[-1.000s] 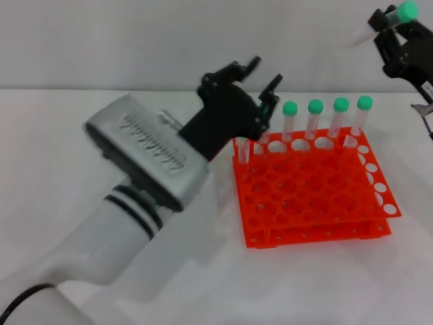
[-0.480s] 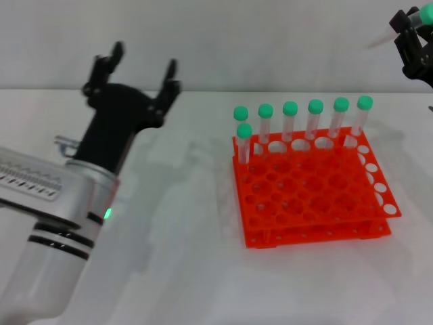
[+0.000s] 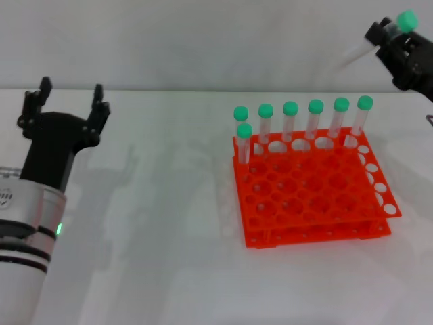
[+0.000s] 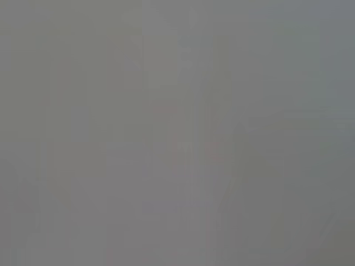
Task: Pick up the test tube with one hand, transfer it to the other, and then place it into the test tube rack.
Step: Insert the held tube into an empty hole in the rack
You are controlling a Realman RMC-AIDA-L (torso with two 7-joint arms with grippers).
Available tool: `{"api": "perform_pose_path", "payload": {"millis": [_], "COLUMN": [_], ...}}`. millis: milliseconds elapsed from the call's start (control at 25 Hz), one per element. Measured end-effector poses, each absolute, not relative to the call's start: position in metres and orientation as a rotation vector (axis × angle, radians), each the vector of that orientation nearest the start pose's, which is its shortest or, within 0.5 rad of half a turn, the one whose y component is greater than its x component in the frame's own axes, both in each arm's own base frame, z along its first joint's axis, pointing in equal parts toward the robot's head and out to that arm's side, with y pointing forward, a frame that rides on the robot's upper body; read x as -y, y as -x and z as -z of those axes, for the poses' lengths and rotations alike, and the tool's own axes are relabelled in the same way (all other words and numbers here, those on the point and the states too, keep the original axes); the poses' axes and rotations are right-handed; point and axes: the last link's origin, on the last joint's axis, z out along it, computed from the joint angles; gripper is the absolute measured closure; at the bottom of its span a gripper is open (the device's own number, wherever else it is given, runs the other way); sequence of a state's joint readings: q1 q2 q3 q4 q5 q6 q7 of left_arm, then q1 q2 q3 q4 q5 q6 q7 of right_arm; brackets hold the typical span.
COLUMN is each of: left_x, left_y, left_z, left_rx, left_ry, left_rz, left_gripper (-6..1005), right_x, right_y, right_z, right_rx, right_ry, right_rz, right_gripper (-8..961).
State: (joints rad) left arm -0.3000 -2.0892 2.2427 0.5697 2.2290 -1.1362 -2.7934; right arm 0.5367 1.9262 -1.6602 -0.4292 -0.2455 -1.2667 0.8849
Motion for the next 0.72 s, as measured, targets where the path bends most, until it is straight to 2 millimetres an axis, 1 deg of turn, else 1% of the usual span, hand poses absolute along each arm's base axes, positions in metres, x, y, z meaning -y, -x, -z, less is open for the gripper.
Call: {"api": "perform_pose_path", "payload": {"millis": [200, 240, 280, 400, 560, 720], "left_x": [-0.321, -0.319, -0.318, -0.314, -0.315, -0.319], "left_y": [0.288, 0.292, 0.295, 0.302, 0.304, 0.298], "left_z": [0.017, 0.015, 0.013, 0.007, 0.005, 0.007], "left_rx": [0.359, 0.364, 0.37, 0.4, 0.426, 0.435], "left_ry": [1.436, 1.423, 1.412, 1.373, 1.365, 1.366], "left_rz": [0.617, 0.611, 0.613, 0.645, 0.678, 0.713], "left_gripper": [198, 197, 197, 197, 196, 195], "right_x": [-0.388, -0.39, -0.39, -0.396, -0.4, -0.405], "right_y": [-0.213, -0.213, -0.213, -0.21, -0.204, -0.197], "right_z": [-0.037, -0.033, -0.033, -0.023, -0.008, 0.006], "right_rx": [-0.46, -0.471, -0.471, -0.47, -0.452, -0.419], "right_ry": [2.164, 2.217, 2.217, 2.283, 2.35, 2.407], "right_rz": [-1.265, -1.221, -1.221, -1.133, -1.044, -0.957], "right_gripper": [710, 710, 709, 707, 704, 701]}}
